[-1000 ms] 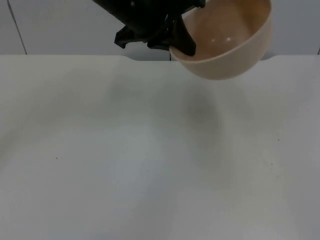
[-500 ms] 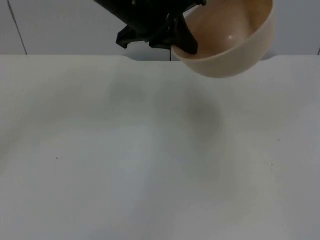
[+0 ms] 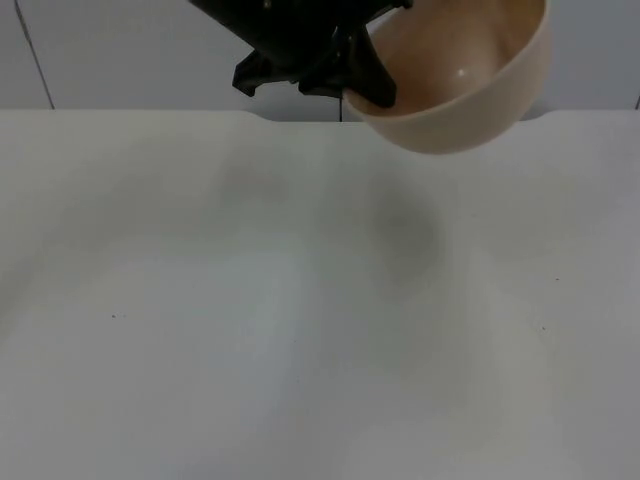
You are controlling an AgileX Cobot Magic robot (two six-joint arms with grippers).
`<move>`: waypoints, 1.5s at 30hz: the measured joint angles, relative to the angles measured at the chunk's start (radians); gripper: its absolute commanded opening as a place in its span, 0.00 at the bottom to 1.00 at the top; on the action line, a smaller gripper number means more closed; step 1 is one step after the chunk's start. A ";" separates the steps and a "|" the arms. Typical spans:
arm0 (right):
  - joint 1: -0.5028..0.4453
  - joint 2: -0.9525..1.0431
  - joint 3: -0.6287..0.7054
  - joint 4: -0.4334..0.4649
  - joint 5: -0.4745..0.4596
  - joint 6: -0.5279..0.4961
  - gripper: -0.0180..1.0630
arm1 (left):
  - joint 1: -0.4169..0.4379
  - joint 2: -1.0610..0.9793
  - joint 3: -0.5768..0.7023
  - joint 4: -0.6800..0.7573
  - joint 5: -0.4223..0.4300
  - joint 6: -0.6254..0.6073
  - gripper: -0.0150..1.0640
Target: Pick up the bowl with the left hand and pour the coffee beans from the cup into the bowl with the right hand.
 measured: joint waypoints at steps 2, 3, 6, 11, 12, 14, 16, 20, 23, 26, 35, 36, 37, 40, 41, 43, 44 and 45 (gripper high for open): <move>0.005 0.005 0.011 -0.007 -0.002 0.005 0.01 | 0.000 0.000 0.000 -0.002 0.000 0.000 0.01; 0.005 0.005 0.011 -0.007 -0.002 0.005 0.01 | 0.000 0.000 0.000 -0.002 0.000 0.000 0.01; 0.019 0.015 0.013 -0.039 -0.019 0.026 0.01 | 0.000 0.000 0.000 -0.004 0.000 0.000 0.01; 0.031 0.024 0.013 -0.073 -0.028 0.033 0.01 | 0.000 0.000 0.000 -0.004 0.002 0.002 0.01; 0.031 0.025 0.013 -0.086 -0.031 0.033 0.01 | 0.000 0.000 0.000 -0.004 0.002 0.002 0.01; 0.031 0.027 0.015 -0.097 -0.033 0.033 0.01 | 0.000 0.000 0.000 -0.004 0.002 0.002 0.01; 0.031 0.034 0.017 -0.109 -0.036 0.033 0.01 | 0.000 0.000 0.000 -0.004 0.002 0.002 0.01; 0.031 0.038 0.017 -0.119 -0.046 0.029 0.01 | 0.000 0.000 0.000 -0.004 0.010 0.002 0.01; 0.039 0.038 0.017 -0.127 -0.046 0.022 0.01 | 0.000 0.000 0.000 -0.004 0.017 0.002 0.01; 0.063 0.038 0.017 -0.133 -0.048 0.015 0.01 | 0.000 0.000 0.000 -0.004 0.023 0.002 0.01; 0.099 0.049 0.017 -0.183 -0.014 0.007 0.01 | 0.003 0.000 0.000 -0.004 0.049 0.008 0.01; 0.100 0.049 0.017 -0.183 -0.014 0.007 0.01 | 0.003 0.000 0.000 -0.004 0.049 0.011 0.01; 0.100 0.049 0.017 -0.183 -0.012 0.007 0.01 | 0.003 0.000 0.000 -0.004 0.051 0.014 0.01; 0.102 0.049 0.017 -0.183 -0.009 0.007 0.01 | 0.003 0.000 0.000 -0.004 0.051 0.018 0.01; 0.106 0.049 0.017 -0.185 -0.004 0.007 0.01 | 0.003 0.001 0.000 -0.004 0.051 0.020 0.01; 0.112 0.049 0.017 -0.192 0.002 0.007 0.01 | 0.003 0.005 -0.002 -0.004 0.053 0.025 0.01; 0.113 0.049 0.017 -0.192 0.002 0.007 0.01 | 0.003 0.006 -0.002 -0.004 0.053 0.028 0.01; 0.114 0.049 0.017 -0.194 0.005 0.007 0.01 | 0.003 0.007 -0.002 -0.004 0.053 0.030 0.01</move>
